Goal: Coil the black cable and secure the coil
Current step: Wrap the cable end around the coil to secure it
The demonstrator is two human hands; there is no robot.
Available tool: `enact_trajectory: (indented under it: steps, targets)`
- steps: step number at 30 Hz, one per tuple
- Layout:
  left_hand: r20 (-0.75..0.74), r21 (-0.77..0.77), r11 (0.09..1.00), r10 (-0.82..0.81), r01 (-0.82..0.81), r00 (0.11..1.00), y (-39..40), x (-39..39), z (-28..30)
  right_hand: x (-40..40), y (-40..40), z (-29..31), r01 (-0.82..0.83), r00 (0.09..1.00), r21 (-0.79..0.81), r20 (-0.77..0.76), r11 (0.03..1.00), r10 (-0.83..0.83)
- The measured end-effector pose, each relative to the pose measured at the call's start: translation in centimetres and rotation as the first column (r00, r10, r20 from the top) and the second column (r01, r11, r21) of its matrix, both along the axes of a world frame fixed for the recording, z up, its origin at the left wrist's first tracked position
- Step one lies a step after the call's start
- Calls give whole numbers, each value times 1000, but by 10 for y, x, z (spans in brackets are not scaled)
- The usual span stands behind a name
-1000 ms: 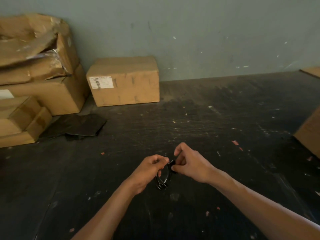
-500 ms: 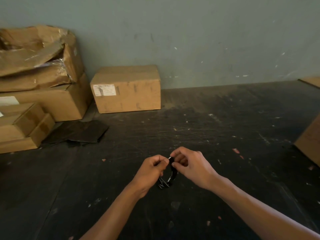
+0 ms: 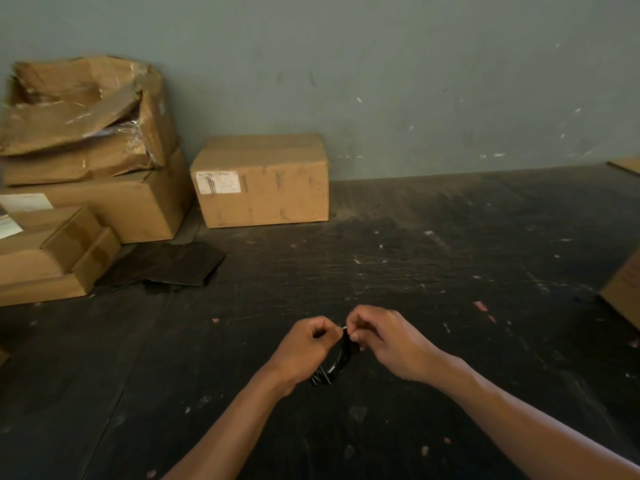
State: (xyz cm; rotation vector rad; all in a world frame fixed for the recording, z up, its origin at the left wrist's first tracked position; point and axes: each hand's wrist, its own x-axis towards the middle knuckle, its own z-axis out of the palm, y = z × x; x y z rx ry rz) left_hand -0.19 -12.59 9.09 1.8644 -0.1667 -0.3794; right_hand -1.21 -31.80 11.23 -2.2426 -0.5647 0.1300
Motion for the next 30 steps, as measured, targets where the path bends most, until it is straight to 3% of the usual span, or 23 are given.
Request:
enact_trajectory:
  steps: [7, 15, 18, 21, 25, 30]
  targets:
    - [-60, 4, 976, 216, -216, 974, 16, 9, 1, -6, 0, 6, -97, 995, 16, 26, 995, 96]
    - [-69, -55, 986, 153, -157, 986, 16, 8, 0, -7, 9, -1, 33, 968, 403, -242, 914, 72]
    - [-17, -67, 989, 131, -132, 991, 17, 8, 1, -6, 13, -6, 269, 891, 514, -454, 814, -7]
    - [44, -68, 994, 91, -88, 995, 16, 8, 1, -6, 17, -11, 424, 791, 517, -612, 744, -26]
    - [79, -53, 998, 46, -42, 996, 15, 8, 0, -6, 18, -12, 501, 681, 525, -730, 688, 61]
    - [82, -117, 993, 29, -19, 996, 17, 8, 0, -9, 14, -18, 498, 649, 501, -756, 708, 78]
